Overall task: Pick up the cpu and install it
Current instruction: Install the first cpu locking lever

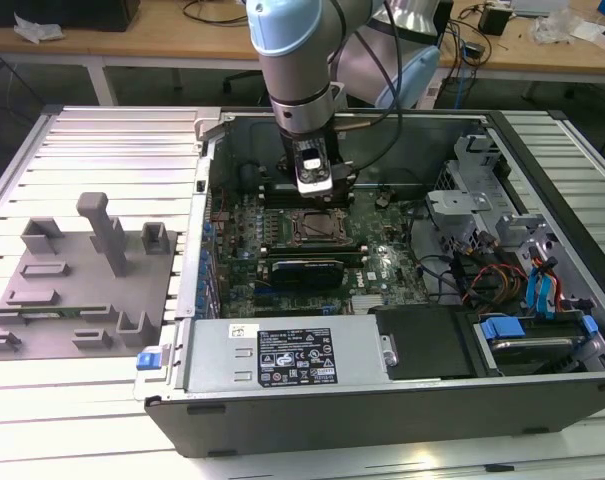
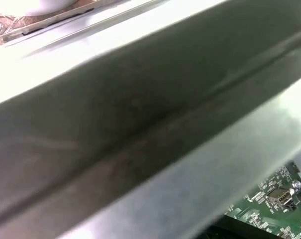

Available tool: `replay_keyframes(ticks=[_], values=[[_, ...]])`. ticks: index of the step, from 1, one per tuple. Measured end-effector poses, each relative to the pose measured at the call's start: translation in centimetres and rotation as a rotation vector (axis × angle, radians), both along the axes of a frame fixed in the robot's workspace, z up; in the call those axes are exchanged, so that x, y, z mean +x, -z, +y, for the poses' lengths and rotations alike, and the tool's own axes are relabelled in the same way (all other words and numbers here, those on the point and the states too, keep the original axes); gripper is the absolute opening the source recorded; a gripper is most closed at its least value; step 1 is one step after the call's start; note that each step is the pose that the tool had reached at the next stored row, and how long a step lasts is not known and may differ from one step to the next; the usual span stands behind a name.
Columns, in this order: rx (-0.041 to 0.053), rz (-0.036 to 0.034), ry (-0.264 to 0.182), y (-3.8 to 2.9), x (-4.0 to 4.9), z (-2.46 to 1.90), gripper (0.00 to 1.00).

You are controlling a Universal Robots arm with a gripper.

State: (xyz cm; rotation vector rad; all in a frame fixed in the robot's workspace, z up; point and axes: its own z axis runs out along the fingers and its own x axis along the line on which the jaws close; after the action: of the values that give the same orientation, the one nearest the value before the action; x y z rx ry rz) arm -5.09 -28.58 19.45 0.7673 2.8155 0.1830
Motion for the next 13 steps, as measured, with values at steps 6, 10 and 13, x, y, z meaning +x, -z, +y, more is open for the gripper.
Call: replay_keyframes(ticks=[6,10,13], values=[[0.0004,-0.0001,0.000,-0.57,0.09,0.01,0.11],[0.0001,-0.0001,0.000,-1.69,0.08,0.01,0.11],[0.0003,-0.0006,0.000,-1.76,0.08,0.02,0.11]])
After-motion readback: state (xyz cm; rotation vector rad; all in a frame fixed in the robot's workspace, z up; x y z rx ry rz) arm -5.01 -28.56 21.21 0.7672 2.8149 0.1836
